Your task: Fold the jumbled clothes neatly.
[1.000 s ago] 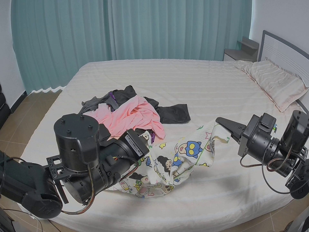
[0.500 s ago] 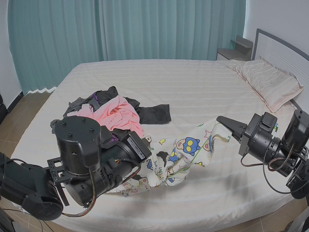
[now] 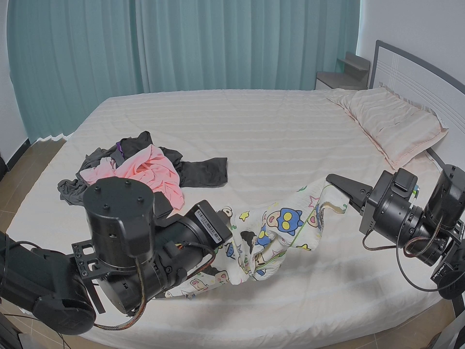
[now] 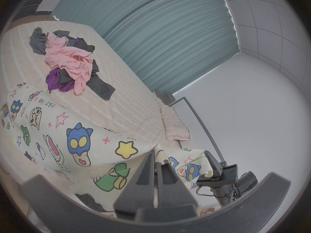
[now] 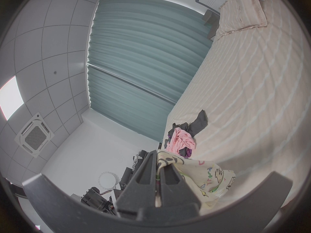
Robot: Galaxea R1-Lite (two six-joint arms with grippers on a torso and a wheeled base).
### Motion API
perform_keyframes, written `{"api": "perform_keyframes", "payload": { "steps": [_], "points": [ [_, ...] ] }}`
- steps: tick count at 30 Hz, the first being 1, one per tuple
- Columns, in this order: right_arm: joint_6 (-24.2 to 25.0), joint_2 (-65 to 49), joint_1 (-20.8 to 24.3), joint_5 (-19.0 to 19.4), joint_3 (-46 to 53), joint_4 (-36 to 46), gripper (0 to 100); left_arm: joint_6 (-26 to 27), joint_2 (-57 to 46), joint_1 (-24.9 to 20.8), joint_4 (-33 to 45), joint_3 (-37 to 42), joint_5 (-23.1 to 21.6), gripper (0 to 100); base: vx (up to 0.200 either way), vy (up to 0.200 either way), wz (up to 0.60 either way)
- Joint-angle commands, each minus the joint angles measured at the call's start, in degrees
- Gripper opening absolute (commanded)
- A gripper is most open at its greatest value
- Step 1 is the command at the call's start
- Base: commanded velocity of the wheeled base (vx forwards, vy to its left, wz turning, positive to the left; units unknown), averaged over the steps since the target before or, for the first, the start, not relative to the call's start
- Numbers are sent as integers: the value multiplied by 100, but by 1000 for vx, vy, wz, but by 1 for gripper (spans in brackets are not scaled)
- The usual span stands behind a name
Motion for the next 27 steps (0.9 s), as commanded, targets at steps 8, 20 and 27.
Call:
{"api": "perform_keyframes", "payload": {
  "steps": [8, 20, 27],
  "points": [
    [-8, -19, -23, -1, 0, -9, 0, -9, -21, -13, -2, 12, -6, 0, 0, -200, 0],
    [-8, -19, -23, -9, 0, -17, 0, -9, -21, -13, -2, 12, -6, 0, 0, -200, 0],
    [-8, -36, -23, -9, 0, -17, 0, -9, -21, -13, -2, 12, -6, 0, 0, -200, 0]
  ]
}}
